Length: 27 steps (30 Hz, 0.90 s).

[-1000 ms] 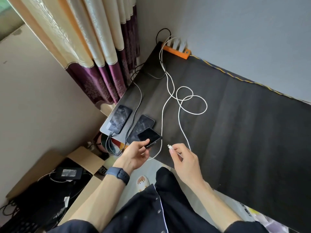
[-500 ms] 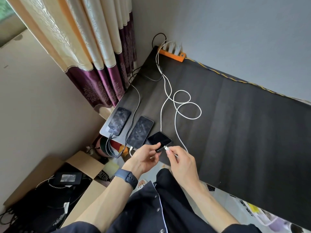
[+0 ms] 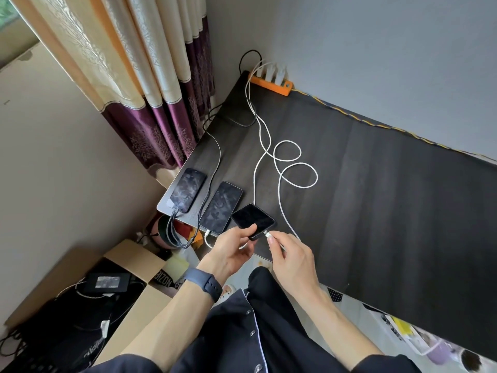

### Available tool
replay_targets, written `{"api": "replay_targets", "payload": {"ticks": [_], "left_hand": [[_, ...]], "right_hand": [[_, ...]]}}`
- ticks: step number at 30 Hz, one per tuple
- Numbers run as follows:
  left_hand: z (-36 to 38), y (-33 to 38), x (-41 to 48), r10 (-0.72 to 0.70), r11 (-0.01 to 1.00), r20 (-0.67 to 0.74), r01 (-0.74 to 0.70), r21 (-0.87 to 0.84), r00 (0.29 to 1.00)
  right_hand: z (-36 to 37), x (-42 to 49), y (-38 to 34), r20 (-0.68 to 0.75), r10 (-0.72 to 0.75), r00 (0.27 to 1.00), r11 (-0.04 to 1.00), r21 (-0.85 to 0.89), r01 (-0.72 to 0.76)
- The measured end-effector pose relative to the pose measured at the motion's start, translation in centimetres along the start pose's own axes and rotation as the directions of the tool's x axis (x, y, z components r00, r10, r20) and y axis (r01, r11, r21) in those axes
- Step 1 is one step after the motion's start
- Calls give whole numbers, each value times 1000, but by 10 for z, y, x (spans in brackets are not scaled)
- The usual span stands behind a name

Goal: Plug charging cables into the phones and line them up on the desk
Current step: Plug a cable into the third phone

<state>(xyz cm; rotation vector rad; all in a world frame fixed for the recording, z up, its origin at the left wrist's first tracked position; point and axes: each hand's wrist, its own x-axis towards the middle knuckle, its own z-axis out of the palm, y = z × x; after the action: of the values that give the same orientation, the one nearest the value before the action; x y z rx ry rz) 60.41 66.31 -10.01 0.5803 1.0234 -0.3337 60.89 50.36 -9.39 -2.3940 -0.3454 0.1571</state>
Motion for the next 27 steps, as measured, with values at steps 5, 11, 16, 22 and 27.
{"api": "replay_targets", "payload": {"ticks": [5, 11, 16, 22, 27], "left_hand": [[1, -13, 1, 169, 984, -15, -167, 64, 986], [9, -28, -1, 294, 950, -47, -286, 127, 955], [16, -42, 1, 281, 949, -66, -267, 166, 958], [22, -46, 8, 280, 924, -40, -258, 283, 959], [36, -48, 13, 259, 921, -21, -240, 306, 966]], "right_hand": [[4, -3, 1, 3, 85, 996, 990, -110, -84], [-6, 3, -5, 180, 401, 898, 894, 140, -427], [-6, 2, 4, 170, 445, 879, 861, 189, -473], [-8, -2, 20, 188, 475, 859, 829, 233, -509], [-19, 5, 22, 201, 549, 811, 724, 369, -582]]}}
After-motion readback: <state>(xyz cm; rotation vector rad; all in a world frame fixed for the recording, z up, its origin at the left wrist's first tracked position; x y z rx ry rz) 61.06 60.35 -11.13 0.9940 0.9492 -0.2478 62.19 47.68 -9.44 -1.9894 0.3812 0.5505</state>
